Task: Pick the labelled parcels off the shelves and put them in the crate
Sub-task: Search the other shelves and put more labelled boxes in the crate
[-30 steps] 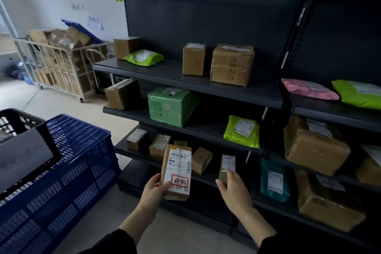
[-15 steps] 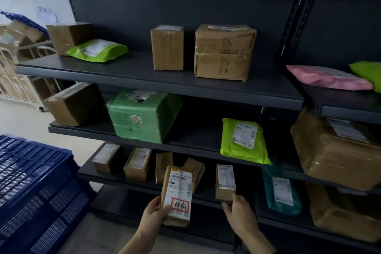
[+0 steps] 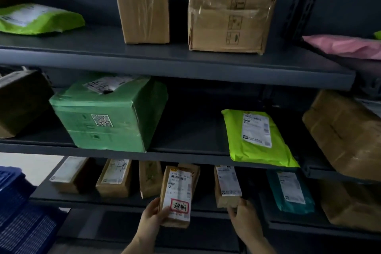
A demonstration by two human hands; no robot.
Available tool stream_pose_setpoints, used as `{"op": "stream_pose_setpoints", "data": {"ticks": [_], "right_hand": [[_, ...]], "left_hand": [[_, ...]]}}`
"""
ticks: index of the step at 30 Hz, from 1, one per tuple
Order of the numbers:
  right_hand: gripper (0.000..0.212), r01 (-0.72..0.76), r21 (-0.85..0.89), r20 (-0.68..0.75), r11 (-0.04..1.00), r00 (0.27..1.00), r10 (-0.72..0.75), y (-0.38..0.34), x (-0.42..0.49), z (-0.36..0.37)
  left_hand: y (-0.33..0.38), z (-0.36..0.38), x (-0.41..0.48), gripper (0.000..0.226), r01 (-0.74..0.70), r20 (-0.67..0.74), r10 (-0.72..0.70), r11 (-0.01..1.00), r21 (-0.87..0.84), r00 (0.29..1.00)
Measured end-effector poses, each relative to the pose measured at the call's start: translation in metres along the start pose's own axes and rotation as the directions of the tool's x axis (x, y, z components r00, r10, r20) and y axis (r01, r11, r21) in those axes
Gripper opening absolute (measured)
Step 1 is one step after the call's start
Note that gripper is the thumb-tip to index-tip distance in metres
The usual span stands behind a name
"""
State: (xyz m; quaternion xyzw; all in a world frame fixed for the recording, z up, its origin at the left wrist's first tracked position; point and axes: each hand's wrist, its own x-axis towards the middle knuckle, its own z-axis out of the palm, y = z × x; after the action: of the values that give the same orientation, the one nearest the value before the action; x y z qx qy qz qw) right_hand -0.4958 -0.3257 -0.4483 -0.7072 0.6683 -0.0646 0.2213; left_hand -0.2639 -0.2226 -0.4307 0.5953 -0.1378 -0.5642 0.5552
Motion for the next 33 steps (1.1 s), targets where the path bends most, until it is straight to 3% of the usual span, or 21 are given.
{"op": "stream_pose_setpoints", "data": {"ticks": [3, 6, 10, 14, 20, 26, 30, 33], "right_hand": [[0.051, -0.021, -0.013, -0.096, 1.0, 0.995, 0.02, -0.008, 0.019, 0.016], [0.05, 0.012, 0.04, -0.265, 0.999, 0.964, 0.0, -0.009, 0.045, 0.043], [0.073, -0.03, 0.073, -0.34, 0.997, 0.939, 0.053, 0.009, 0.079, 0.081], [0.078, -0.05, 0.076, -0.405, 0.996, 0.911, 0.077, 0.016, 0.101, 0.102], [0.08, 0.105, 0.074, -0.606, 0.992, 0.795, -0.039, 0.033, 0.105, 0.128], [0.077, 0.041, 0.028, -0.547, 0.999, 0.837, -0.019, 0.036, 0.099, 0.116], [0.083, -0.008, -0.125, -0.559, 0.992, 0.826, -0.063, 0.029, 0.087, 0.111], [0.074, 0.184, -0.111, -0.625, 0.977, 0.751, -0.212, 0.002, 0.071, 0.123]], "left_hand": [[-0.008, -0.005, 0.031, 0.046, -0.074, 0.048, 0.074, 0.997, -0.011, 0.996], [-0.021, -0.008, 0.06, 0.034, -0.163, 0.087, 0.165, 0.986, -0.032, 0.982], [-0.06, -0.014, 0.094, 0.032, -0.301, 0.137, 0.307, 0.952, -0.063, 0.942], [-0.086, -0.027, 0.113, 0.069, -0.346, 0.162, 0.369, 0.926, -0.154, 0.915], [-0.105, -0.043, 0.122, 0.075, -0.405, 0.207, 0.442, 0.892, -0.2, 0.873], [-0.106, -0.044, 0.112, 0.076, -0.444, 0.189, 0.475, 0.877, -0.185, 0.859], [-0.102, -0.05, 0.103, 0.066, -0.47, 0.184, 0.5, 0.864, -0.181, 0.846], [-0.098, -0.059, 0.1, 0.07, -0.489, 0.155, 0.517, 0.852, -0.188, 0.842]]}}
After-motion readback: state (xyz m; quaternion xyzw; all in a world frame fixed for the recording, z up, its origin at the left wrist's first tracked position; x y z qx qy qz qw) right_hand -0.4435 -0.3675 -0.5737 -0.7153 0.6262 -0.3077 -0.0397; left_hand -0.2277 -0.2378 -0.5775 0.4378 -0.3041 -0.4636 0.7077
